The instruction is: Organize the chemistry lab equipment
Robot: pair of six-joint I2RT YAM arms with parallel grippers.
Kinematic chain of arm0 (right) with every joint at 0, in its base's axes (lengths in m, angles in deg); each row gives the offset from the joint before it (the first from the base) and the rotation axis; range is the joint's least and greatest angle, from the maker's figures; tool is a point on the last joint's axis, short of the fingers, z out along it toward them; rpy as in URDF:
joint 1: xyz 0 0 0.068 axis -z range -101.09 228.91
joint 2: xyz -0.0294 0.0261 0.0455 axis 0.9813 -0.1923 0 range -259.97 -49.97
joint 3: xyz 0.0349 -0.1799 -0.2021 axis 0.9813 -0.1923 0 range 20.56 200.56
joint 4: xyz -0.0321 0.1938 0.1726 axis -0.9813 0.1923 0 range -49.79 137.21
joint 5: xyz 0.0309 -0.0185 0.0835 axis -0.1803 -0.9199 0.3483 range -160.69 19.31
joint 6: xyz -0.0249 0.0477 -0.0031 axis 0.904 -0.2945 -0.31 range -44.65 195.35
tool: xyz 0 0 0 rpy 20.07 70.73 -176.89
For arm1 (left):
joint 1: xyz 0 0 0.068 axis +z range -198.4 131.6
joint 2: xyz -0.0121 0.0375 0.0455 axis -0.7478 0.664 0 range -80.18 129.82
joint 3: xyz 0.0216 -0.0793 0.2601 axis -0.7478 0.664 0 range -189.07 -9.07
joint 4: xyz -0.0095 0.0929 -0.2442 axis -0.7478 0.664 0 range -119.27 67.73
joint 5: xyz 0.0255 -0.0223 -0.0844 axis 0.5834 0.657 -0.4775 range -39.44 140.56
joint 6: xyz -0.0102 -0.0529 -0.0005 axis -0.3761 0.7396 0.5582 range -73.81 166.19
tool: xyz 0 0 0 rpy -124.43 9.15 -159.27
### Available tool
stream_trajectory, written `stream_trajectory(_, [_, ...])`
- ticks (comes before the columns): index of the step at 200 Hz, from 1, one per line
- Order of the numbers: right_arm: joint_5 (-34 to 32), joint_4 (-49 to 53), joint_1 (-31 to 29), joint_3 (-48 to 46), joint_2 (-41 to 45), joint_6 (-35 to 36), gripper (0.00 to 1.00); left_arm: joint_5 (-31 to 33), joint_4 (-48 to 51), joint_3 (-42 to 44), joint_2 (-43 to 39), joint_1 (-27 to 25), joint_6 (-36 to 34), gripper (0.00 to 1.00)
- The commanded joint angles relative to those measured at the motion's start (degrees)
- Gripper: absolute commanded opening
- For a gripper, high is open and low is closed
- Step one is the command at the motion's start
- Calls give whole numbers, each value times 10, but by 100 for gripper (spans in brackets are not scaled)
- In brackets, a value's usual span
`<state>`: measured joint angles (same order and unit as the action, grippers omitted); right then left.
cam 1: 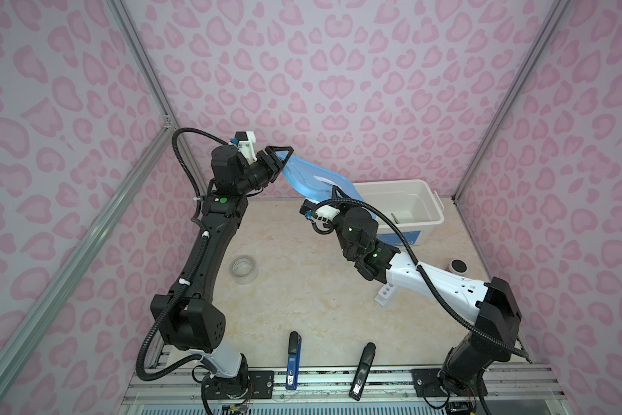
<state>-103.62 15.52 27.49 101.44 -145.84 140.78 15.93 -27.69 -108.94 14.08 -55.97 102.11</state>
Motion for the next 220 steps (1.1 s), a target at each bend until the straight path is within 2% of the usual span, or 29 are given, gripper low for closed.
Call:
stream_trajectory(1, [-1, -61, -4, -4, -1, 13, 28, -12, -32, -3, 7, -1, -1, 64])
stream_trajectory(46, [1, -95, -9, -15, -2, 34, 32, -18, -38, -6, 14, 0, -2, 59])
stream_trajectory(104, [3, -119, -11, -24, -5, 58, 35, -26, -43, -4, 12, 0, -2, 37])
stream_trajectory(108, [3, -118, -11, -25, -5, 58, 35, -27, -44, -4, 12, -1, -3, 32])
stream_trajectory(120, [3, -118, -11, -24, -6, 59, 36, -28, -45, -2, 11, -1, -3, 27])
stream_trajectory(191, [1, -132, -13, -29, -13, 75, 49, -30, -58, -4, 12, -1, 8, 4])
stream_trajectory(220, [-7, -135, -13, -32, -14, 74, 58, -28, -62, -11, 15, 0, 11, 4])
